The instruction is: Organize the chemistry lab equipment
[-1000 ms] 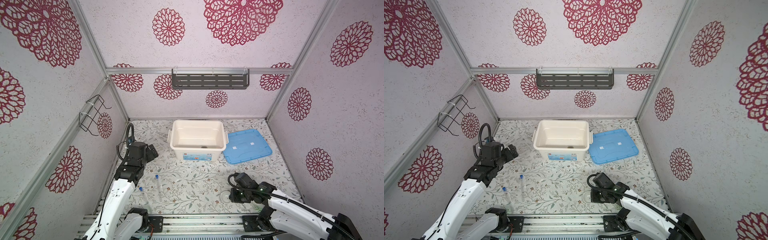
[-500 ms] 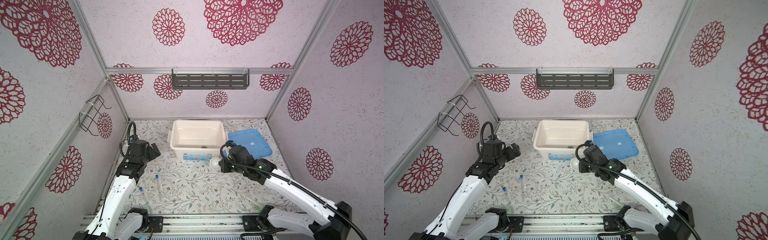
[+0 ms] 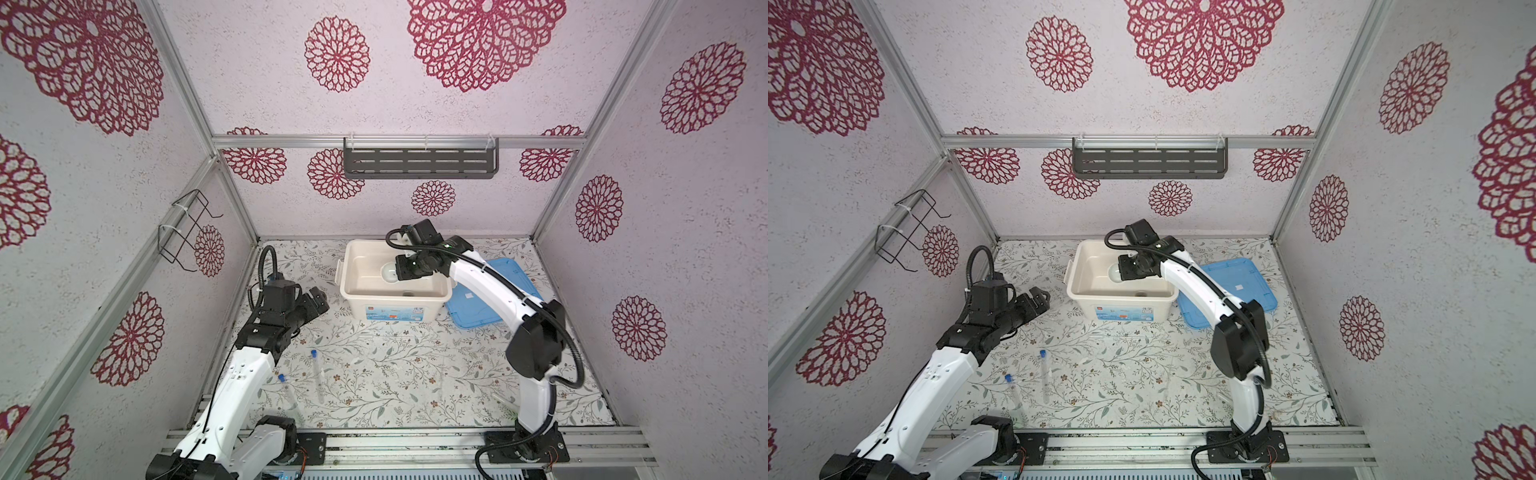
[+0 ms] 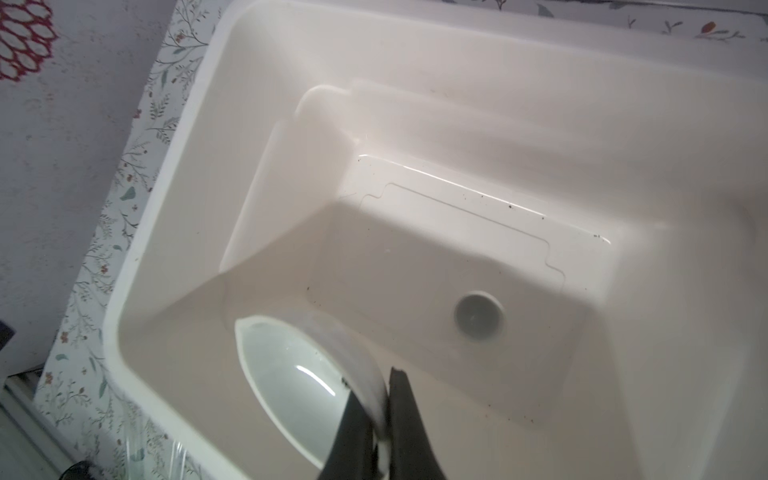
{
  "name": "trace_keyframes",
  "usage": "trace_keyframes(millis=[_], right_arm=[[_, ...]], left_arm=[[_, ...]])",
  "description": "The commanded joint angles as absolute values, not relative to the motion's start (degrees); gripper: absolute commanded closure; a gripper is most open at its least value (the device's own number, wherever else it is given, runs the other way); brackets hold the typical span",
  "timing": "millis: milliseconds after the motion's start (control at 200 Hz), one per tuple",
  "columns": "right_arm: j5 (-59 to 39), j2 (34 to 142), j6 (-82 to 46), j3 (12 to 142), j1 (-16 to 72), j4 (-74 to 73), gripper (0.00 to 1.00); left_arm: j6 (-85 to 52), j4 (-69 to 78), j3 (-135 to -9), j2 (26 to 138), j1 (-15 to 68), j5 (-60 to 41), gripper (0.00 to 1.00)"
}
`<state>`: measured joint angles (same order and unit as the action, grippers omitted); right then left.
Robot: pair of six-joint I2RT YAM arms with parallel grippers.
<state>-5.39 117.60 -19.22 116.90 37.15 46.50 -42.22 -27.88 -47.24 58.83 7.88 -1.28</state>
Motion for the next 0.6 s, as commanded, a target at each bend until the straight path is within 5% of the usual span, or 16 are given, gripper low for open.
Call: trace_keyframes(millis=[0, 595], right_arm=[[-6.88, 123.51, -16.13, 125.79, 36.36, 56.07, 1.0], [-13.55, 141.23, -28.18, 133.0, 36.3, 47.88, 0.96]], left_arm=[[-44.93, -27.57, -46.72, 57.25, 7.9, -2.57, 0.03], [-47.28, -25.03, -44.49, 55.66, 7.94, 1.66, 0.03]])
